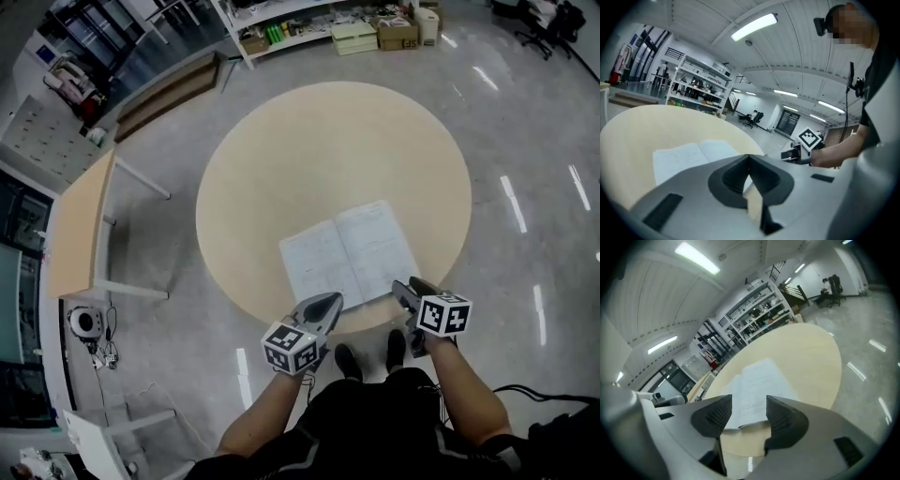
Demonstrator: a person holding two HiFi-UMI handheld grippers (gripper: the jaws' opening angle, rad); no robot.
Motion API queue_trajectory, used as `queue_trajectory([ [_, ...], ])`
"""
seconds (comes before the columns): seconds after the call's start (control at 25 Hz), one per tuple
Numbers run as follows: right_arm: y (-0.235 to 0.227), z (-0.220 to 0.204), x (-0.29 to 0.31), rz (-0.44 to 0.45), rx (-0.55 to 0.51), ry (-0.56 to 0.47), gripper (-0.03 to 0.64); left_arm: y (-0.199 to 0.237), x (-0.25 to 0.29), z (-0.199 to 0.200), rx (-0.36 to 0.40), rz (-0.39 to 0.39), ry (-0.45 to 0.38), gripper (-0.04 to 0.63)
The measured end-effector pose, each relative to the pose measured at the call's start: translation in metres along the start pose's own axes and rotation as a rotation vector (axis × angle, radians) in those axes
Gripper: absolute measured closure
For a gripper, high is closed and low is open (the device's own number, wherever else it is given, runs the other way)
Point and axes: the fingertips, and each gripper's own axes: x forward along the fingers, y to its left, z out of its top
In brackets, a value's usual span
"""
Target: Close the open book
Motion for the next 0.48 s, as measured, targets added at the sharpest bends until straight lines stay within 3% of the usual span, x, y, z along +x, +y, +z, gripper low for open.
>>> queue_trajectory([
  [0.16,-0.014,-0.037,0.002,-0.002,0.142,0.044,0.404,-0.008,0.014,-0.038,-0.025,0.009,0.089,0.597],
  [0.32,-0.017,-0.06,0.015,0.011,0.193,0.08,0.403,-0.002,0.026,-0.068,0.004,0.026,0.175,0.597],
  [0.48,-0.013,-0.066,0.024,0.037,0.269,0.085,0.403,0.001,0.03,-0.076,0.003,0.022,0.198,0.597],
])
